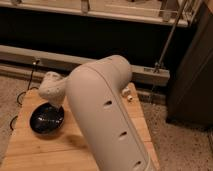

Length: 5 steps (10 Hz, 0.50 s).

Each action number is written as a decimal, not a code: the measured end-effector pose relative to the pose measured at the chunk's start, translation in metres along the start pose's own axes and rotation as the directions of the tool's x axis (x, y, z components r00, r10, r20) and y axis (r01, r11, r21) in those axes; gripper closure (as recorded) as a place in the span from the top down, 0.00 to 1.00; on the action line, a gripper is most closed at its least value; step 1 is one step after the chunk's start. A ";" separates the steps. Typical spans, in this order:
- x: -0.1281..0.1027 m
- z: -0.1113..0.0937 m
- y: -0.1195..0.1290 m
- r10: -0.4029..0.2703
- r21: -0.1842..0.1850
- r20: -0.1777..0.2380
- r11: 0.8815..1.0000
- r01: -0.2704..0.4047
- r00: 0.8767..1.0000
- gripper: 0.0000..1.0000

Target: Pick up the ceramic bowl

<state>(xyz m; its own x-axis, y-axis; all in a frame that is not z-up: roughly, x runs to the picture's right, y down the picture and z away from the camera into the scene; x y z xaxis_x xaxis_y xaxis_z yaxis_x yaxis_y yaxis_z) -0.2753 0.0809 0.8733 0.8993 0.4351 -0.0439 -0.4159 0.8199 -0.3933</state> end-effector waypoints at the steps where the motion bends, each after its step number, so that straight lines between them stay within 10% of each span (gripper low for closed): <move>1: 0.009 0.000 0.002 -0.012 0.008 -0.011 1.000 0.012 1.000 0.00; 5: 0.038 0.023 0.025 -0.041 -0.009 -0.088 0.999 0.040 0.995 0.00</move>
<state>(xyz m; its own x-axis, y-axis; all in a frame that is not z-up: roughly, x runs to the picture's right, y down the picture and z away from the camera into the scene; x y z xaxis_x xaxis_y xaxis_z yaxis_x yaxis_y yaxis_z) -0.2546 0.1265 0.8831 0.9239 0.3669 -0.1086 -0.3783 0.8332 -0.4034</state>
